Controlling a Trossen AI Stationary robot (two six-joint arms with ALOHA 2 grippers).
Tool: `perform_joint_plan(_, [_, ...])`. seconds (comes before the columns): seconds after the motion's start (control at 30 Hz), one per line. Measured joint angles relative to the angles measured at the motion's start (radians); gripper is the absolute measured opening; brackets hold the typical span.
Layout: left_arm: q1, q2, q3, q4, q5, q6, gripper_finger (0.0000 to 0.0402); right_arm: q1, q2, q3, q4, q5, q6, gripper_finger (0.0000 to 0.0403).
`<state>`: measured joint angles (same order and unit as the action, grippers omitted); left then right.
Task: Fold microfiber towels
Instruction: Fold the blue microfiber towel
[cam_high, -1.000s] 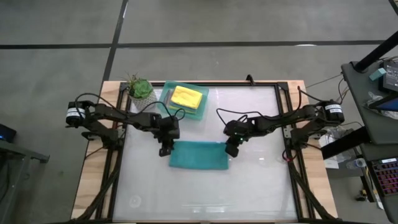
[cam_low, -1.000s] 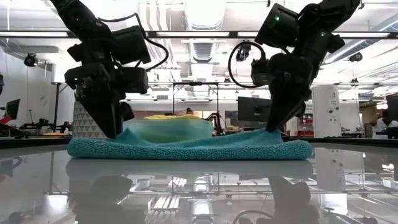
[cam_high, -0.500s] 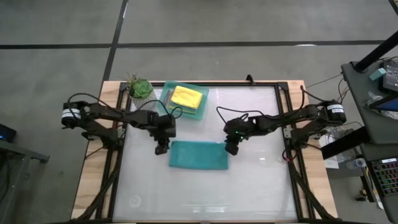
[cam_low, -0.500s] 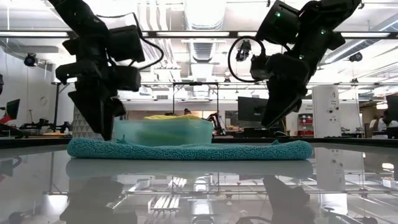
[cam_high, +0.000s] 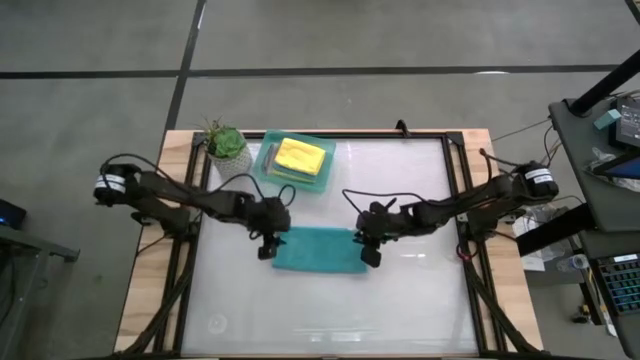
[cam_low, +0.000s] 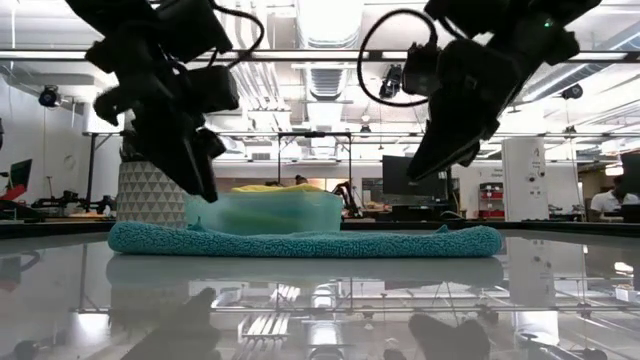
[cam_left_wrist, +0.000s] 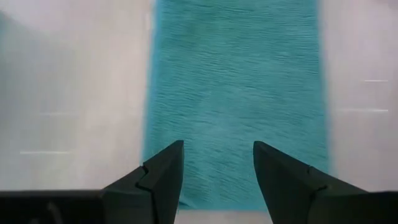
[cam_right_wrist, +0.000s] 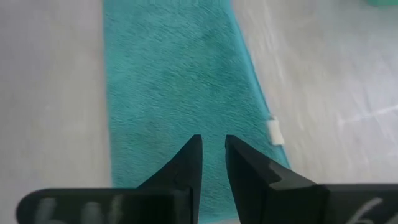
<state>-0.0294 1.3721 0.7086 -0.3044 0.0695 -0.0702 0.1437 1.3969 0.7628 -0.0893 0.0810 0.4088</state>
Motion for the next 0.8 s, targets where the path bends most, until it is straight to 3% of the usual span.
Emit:
perform_joint_plan(0.3, [-0.044,0.071,-0.001,0.047,-0.410,-0.037,0.0177,0.069,0.061,0.000,0.020,0.165,-0.001,0.0061])
perform_joint_plan(0.4, [-0.042,0.096,-0.001,0.045,-0.493,-0.052,0.0177,0.068,0.093,0.000,0.021,0.211,-0.006,0.0061])
perform_joint_plan(0.8, [-0.051,0.051,0.000,-0.100,-0.331,-0.078,0.0177,0.068,0.144,0.000,0.022,0.260,0.000,0.0061])
